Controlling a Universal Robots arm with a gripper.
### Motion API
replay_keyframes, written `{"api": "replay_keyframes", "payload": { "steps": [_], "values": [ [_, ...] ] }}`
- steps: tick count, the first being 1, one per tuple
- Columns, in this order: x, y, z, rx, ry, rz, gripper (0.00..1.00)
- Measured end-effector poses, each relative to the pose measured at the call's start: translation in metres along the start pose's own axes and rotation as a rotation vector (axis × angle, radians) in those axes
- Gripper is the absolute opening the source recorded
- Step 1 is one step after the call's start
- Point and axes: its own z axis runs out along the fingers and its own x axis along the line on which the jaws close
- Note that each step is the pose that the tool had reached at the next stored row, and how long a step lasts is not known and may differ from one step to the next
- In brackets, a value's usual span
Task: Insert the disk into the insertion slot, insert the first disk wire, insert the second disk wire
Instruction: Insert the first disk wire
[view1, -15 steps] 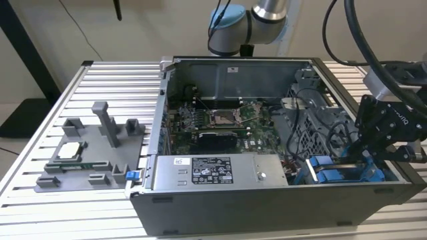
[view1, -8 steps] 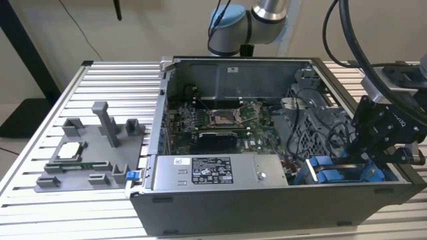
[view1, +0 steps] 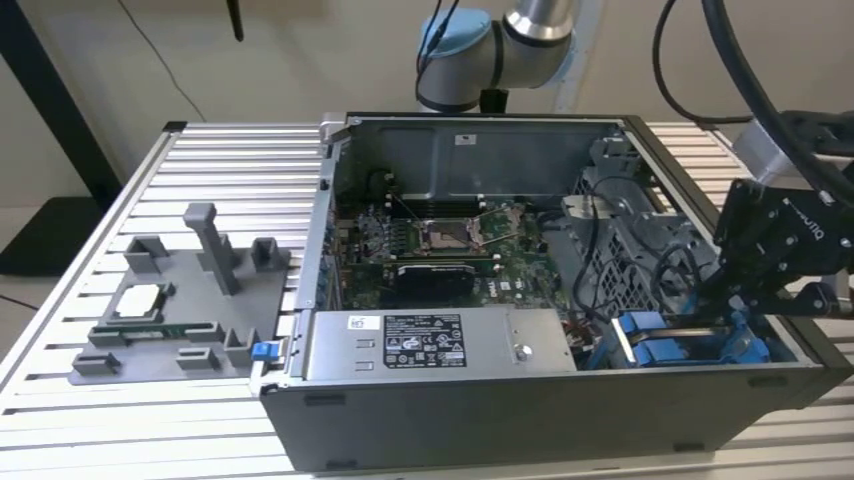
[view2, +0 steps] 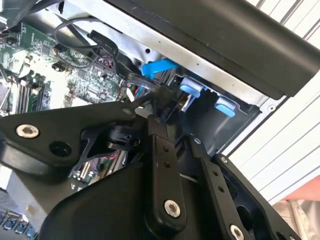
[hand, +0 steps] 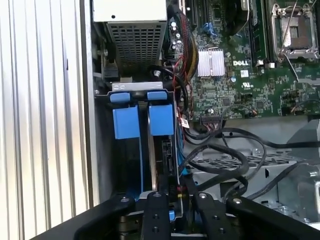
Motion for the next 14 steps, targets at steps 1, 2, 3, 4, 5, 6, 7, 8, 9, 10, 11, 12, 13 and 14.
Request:
{"api": "replay_keyframes", "payload": {
  "steps": [1,2,3,4,5,6,7,8,9,10,11,12,13,14],
  "values": [
    [-0.0002,0.0003,-0.0017,-0.0007,0.0001,0.000,1.00],
    [-0.0004,0.0006,-0.0039,-0.0012,0.0001,0.000,1.00],
    [-0.0006,0.0009,-0.0060,-0.0017,0.0000,0.000,1.00],
    [-0.0008,0.0013,-0.0083,-0.0021,0.0001,0.000,1.00],
    [-0.0010,0.0017,-0.0109,-0.0025,0.0004,0.000,1.00],
    [-0.0013,0.0021,-0.0138,-0.0027,0.0006,0.001,1.00],
    [-0.0016,0.0025,-0.0171,-0.0030,0.0006,0.001,1.00],
    [-0.0019,0.0029,-0.0201,-0.0031,0.0006,0.001,1.00],
    [-0.0022,0.0033,-0.0232,-0.0033,0.0009,0.001,1.00],
    [-0.0024,0.0036,-0.0256,-0.0033,0.0015,0.001,1.00],
    [-0.0025,0.0039,-0.0275,-0.0033,0.0021,0.001,1.00],
    [-0.0027,0.0040,-0.0288,-0.0033,0.0025,0.001,1.00],
    [-0.0027,0.0040,-0.0289,-0.0033,0.0023,0.001,1.00],
    [-0.0027,0.0042,-0.0288,-0.0033,0.0021,0.001,1.00]
  ]
}}
